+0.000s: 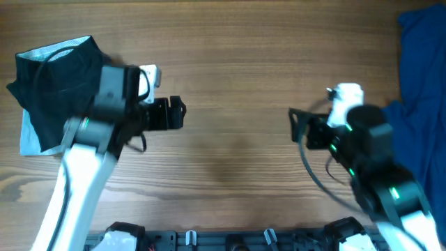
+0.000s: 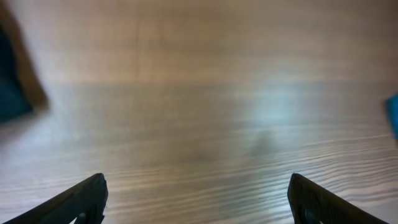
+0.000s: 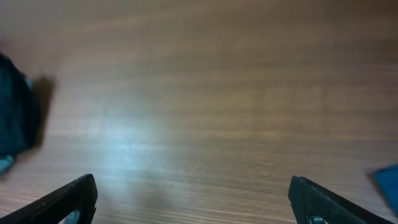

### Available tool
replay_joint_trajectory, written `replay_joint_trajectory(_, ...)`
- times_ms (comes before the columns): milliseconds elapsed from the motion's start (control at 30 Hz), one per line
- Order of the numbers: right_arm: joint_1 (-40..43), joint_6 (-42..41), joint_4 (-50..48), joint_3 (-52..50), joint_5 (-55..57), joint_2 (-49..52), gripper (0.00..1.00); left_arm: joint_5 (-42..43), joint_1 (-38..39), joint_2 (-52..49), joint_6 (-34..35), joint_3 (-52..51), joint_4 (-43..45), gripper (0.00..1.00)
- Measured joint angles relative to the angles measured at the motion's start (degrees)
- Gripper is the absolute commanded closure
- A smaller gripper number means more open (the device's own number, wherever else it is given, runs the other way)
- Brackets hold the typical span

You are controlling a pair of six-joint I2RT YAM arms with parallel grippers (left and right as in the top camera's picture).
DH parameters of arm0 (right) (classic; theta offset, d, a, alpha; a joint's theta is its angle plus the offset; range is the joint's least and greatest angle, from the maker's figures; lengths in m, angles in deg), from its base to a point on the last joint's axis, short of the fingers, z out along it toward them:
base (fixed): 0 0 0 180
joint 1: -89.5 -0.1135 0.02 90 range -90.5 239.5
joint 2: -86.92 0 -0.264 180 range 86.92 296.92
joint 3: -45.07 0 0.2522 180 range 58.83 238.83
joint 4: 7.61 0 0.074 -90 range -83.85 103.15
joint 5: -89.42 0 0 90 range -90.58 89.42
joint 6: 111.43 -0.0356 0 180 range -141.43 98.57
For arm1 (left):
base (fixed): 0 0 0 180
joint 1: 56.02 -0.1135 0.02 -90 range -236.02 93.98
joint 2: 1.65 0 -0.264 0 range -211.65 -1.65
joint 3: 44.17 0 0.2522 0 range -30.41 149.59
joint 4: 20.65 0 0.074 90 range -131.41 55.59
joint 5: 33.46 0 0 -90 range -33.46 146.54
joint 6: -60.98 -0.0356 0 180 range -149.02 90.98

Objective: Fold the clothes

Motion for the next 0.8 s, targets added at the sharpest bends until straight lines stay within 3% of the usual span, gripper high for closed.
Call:
replay_joint_trajectory(167, 0.00, -0.83, 3.54, -0.35, 2.45, -11.65, 0.00, -3.82, 4.20, 14.45, 0.46, -2.86, 1.62, 0.08)
replay_joint_trajectory(200, 0.00, -1.01, 4.46, -0.42, 3.04, -13.42, 0.00, -4.70, 4.79, 17.29, 0.96, -3.89, 1.53, 0.00)
replay_joint_trajectory(333, 0.00, -1.22, 6.40, -0.87, 5.07, -17.20, 0.00, -7.04, 5.44, 25.05, 2.56, -6.95, 0.63, 0.00)
replay_joint_trajectory(800, 0.00, -1.22, 7.04, -1.07, 5.97, -17.16, 0.00, -8.28, 5.44, 29.40, 3.52, -7.69, 0.50, 0.00)
